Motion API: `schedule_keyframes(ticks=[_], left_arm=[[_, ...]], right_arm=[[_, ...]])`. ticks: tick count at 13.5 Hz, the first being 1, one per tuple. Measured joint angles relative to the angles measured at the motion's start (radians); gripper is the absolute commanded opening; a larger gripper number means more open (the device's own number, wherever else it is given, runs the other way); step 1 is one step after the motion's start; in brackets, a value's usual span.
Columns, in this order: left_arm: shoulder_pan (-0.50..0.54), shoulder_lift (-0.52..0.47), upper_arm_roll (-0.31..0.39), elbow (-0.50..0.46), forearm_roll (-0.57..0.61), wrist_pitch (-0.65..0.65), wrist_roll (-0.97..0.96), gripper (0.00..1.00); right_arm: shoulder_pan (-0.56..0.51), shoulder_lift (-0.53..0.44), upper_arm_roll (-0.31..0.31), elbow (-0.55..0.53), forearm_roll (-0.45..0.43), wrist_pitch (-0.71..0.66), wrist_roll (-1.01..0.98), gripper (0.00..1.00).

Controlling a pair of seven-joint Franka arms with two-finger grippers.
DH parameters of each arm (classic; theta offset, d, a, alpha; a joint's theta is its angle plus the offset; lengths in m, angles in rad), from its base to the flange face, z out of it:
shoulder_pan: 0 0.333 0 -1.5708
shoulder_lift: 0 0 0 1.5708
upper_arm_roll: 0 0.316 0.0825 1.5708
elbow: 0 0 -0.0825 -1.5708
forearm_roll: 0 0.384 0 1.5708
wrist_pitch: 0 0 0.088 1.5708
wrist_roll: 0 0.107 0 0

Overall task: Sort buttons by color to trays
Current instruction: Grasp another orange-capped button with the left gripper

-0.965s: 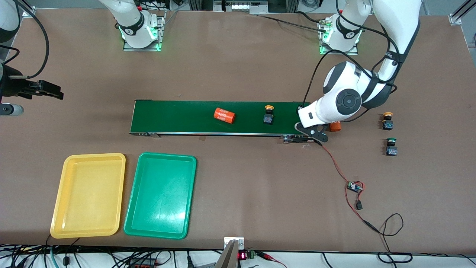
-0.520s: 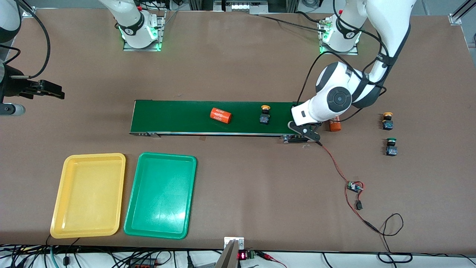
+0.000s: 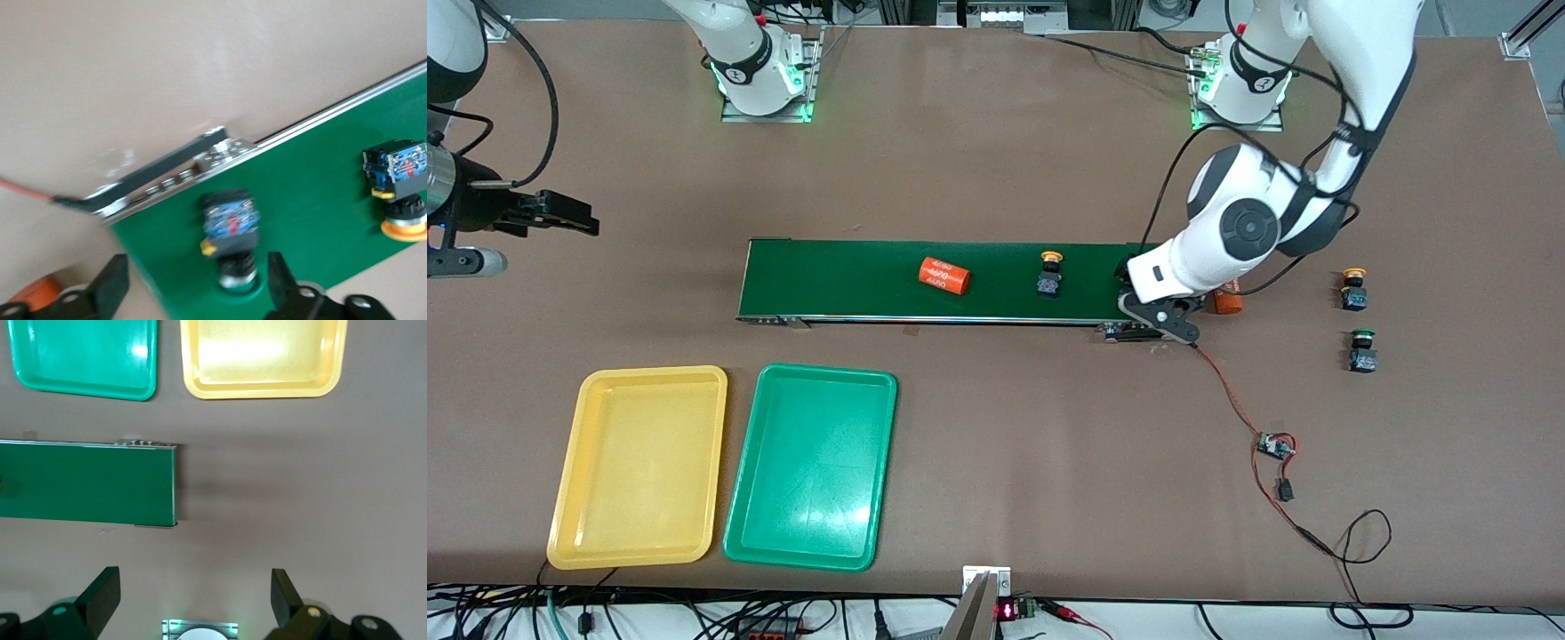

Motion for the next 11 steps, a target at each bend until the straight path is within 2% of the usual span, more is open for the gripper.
schedule_keyframes(ticks=[2,4,6,8,11], left_arm=[[0.125,-0.051,0.010,-0.001,0.000,-0.050,0.003,1.00],[0.282,-0.054,0.022,-0.005,0.001,-0.061,0.024,1.00],[0.384,-0.037,0.029,-0.011,0.019,-0.059,0.035,1.00],[0.438,-0.014,0.030,-0.012,0.116,-0.023,0.034,1.00],[0.519,0.050,0.042,-0.012,0.261,0.117,0.044,1.00]], right_arm=[[0.001,-0.004,0.000,-0.011,0.007,0.000,0.000,1.00],[0.002,-0.013,0.000,-0.023,0.008,0.000,0.000,1.00],[0.007,-0.017,0.000,-0.027,0.009,0.001,0.000,1.00],[0.028,-0.021,0.001,-0.029,0.010,0.001,0.030,1.00],[0.071,-0.024,0.003,-0.032,0.020,0.008,0.082,1.00]])
